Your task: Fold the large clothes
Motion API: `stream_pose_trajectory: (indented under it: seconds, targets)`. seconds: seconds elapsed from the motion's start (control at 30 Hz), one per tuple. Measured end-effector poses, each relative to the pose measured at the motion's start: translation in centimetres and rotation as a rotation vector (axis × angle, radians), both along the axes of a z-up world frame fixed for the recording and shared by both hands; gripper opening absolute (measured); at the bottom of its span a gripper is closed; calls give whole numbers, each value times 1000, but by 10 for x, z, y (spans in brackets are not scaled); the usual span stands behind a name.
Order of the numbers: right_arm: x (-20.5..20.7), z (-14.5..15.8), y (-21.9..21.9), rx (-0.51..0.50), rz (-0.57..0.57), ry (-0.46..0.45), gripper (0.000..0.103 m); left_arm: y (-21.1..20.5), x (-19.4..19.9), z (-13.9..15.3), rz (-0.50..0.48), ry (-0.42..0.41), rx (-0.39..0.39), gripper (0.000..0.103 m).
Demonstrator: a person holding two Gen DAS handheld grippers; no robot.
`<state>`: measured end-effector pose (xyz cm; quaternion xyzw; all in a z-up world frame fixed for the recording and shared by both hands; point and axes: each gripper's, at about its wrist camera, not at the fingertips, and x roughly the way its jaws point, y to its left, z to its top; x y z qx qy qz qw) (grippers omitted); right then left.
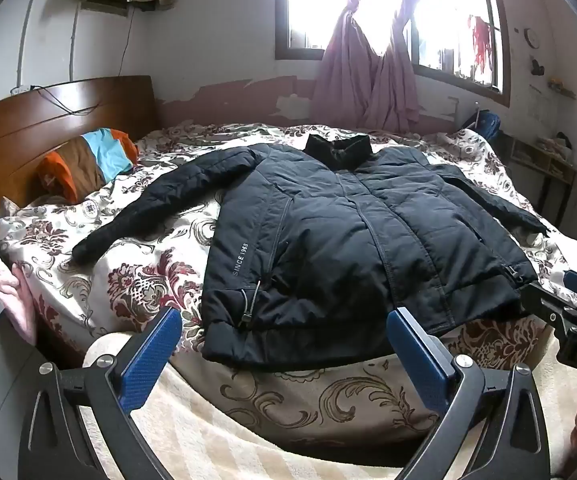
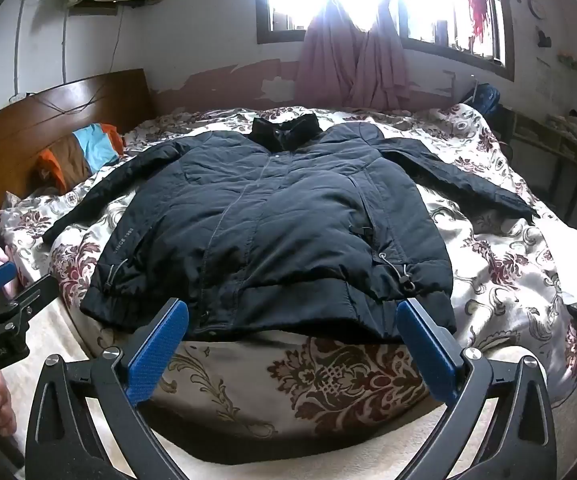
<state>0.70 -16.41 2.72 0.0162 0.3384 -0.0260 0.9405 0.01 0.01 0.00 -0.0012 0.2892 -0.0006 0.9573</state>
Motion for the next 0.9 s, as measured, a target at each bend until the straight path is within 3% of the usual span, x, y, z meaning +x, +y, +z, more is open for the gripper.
stream_pose_trajectory:
  seconds: [0.9]
  targets:
    - [-1, -1, -1, 7, 0, -13, 102, 0, 0, 0, 1, -13, 0, 103]
